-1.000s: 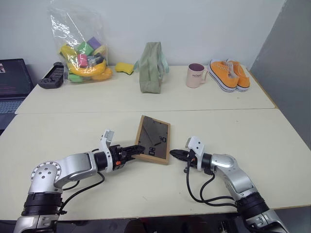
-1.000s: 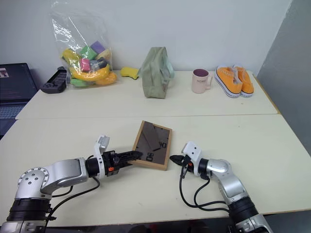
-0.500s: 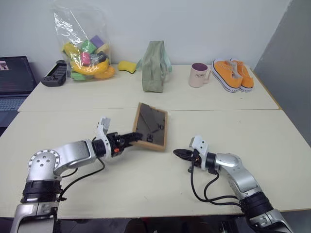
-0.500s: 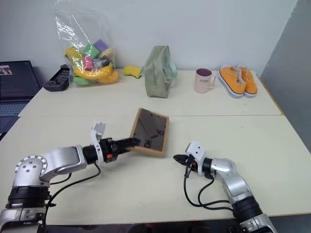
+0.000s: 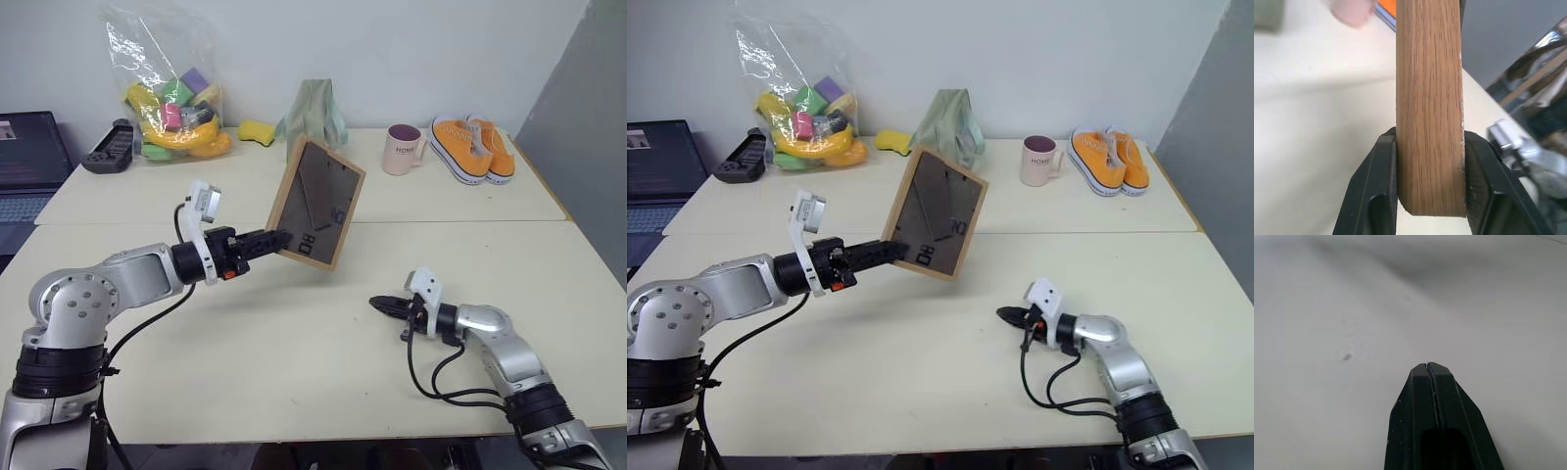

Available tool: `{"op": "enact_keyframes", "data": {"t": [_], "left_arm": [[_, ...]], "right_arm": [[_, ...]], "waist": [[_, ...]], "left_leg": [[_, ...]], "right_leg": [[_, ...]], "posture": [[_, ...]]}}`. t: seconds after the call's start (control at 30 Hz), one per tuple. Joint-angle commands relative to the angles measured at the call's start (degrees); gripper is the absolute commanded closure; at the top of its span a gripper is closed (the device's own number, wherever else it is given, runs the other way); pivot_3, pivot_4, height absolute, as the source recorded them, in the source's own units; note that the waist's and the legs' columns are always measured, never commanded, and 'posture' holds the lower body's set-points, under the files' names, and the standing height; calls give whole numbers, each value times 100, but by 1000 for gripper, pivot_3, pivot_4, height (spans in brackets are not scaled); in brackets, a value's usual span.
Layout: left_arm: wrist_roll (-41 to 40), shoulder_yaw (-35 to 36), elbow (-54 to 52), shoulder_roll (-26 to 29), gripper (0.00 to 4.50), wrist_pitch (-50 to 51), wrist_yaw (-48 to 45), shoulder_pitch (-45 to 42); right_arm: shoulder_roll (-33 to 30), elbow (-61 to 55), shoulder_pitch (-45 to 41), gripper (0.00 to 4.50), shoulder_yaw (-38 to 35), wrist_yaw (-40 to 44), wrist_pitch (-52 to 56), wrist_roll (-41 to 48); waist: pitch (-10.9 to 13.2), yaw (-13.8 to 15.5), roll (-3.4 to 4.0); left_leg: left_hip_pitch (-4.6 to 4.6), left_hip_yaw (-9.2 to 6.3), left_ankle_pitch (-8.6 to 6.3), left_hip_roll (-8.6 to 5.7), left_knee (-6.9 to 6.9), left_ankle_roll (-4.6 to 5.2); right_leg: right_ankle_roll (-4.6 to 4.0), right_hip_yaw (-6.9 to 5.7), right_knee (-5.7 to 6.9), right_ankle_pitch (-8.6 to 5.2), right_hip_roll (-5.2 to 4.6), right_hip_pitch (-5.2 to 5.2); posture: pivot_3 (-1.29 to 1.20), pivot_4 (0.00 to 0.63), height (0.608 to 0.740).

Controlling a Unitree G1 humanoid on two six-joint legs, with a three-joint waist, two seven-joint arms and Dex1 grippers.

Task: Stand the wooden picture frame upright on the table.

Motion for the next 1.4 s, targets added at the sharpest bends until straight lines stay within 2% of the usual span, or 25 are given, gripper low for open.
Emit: {"op": "enact_keyframes", "data": {"t": [0.03, 0.3, 0.5, 0.73, 0.77, 0.83, 0.93, 1.13, 1.4], "left_arm": [[1034, 32, -464, 119, 3133, -897, -506, -90], [2386, -352, -763, 128, 3133, -1745, -1339, 240], [2603, -225, -493, 44, 3133, -1759, -1634, 153], [2413, -12, 29, 44, 3133, -1349, -1934, 5], [2412, 10, 68, 44, 3133, -1316, -1959, -22], [2380, 41, 83, 45, 3133, -1222, -2006, -70], [2343, 53, 7, 16, 3133, -1076, -2055, -130], [2191, 39, -383, -99, 3133, -792, -2027, -58], [2040, 12, -709, -268, 3133, -544, -1951, 19]], "right_arm": [[-221, 75, -188, 4500, -407, 32, 107, 198], [-311, -60, -520, 4500, -625, 171, 117, 388], [-360, -622, -915, 4500, -947, 176, 651, 960], [-299, -1283, -1409, 4500, -1295, -150, 1549, 1674], [-252, -1350, -1461, 4144, -1326, -212, 1671, 1787], [-168, -1483, -1554, 3867, -1323, -307, 1859, 1940], [-48, -1603, -1674, 3063, -1227, -414, 2005, 2018], [99, -1624, -1802, 1744, -931, -416, 1921, 1831], [304, -1522, -1955, 1744, -792, -443, 1951, 1823]], "waist": [[4, 1, -1], [22, -16, -1], [24, -14, -1], [24, -15, 0], [24, -14, -1], [24, -16, -1], [24, -16, -1], [23, -23, -1], [23, -51, 0]], "left_leg": [[0, 2, 0, 0, -1, 1], [-49, 11, -2, 6, 4, 4], [-63, 10, -3, 6, 10, 5], [-63, 7, -5, 7, 10, 9], [-63, 6, -5, 8, 10, 9], [-65, 5, -5, 8, 11, 10], [-69, 3, -6, 8, 12, 11], [-65, 1, -5, 8, 12, 11], [-62, -3, -5, 10, 12, 12]], "right_leg": [[0, 2, 0, 0, 0, -1], [0, 8, 10, 0, 3, -54], [0, 8, 21, 0, 4, -68], [0, 5, 29, 0, 4, -69], [0, 3, 31, 0, 4, -69], [0, 2, 30, 0, 4, -70], [0, 0, 33, 0, 4, -73], [0, -1, 34, 0, 4, -70], [0, -1, 40, 0, 7, -68]], "posture": [[0, 150, 740], [0, 150, 740], [0, 150, 740], [0, 150, 740], [0, 150, 740], [0, 150, 740], [0, 150, 740], [0, 150, 740], [0, 150, 740]]}}
